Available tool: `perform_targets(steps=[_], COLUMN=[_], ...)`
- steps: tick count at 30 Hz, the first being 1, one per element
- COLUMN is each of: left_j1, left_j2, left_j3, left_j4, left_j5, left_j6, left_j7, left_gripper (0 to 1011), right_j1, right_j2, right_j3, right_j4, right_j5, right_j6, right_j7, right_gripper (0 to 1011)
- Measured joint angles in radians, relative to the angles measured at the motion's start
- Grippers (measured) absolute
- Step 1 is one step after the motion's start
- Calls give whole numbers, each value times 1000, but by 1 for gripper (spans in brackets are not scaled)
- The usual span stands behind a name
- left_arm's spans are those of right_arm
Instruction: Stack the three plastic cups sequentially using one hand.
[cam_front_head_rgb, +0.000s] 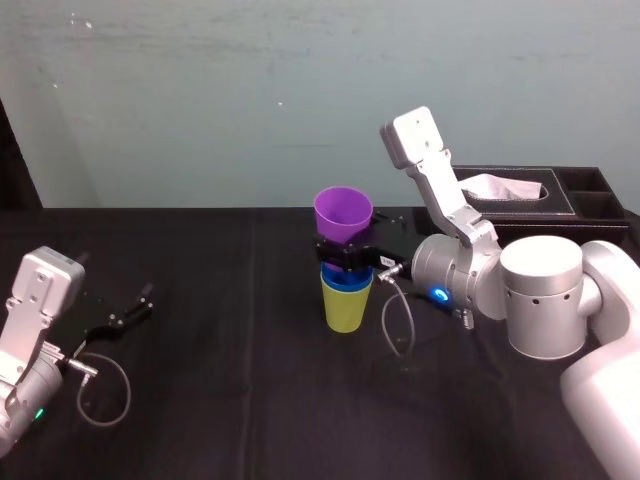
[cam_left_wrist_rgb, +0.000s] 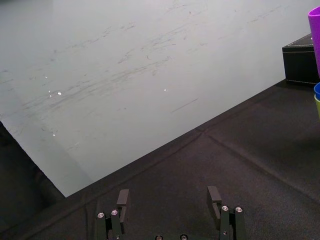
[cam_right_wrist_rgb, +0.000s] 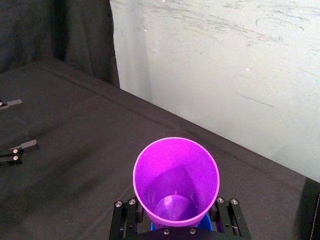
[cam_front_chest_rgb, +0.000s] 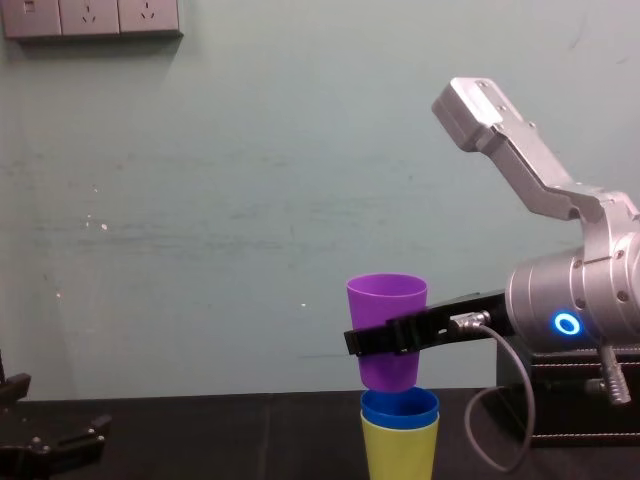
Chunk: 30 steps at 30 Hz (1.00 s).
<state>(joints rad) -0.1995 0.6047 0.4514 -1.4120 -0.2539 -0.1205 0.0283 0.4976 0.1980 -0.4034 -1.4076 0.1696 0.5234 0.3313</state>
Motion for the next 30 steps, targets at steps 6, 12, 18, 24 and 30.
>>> perform_targets(steps=[6, 12, 18, 24, 30], left_j1=[0, 0, 0, 0, 0], left_j2=[0, 0, 0, 0, 0], left_j3=[0, 0, 0, 0, 0], left_j4=[0, 0, 0, 0, 0], left_j5=[0, 0, 0, 0, 0], left_j6=[0, 0, 0, 0, 0], left_j7=[0, 0, 0, 0, 0], left_gripper=[1000, 1000, 1000, 1000, 1000], right_j1=[10, 15, 19, 19, 12], right_j2=[-6, -11, -16, -18, -19], right_j3=[-5, -9, -9, -6, -2], right_j4=[26, 47, 66, 71, 74], right_j5=[-4, -10, -14, -17, -19], right_j6=[-18, -26, -31, -33, -33], right_j7=[2, 1, -1, -5, -6], right_gripper=[715, 715, 715, 715, 715])
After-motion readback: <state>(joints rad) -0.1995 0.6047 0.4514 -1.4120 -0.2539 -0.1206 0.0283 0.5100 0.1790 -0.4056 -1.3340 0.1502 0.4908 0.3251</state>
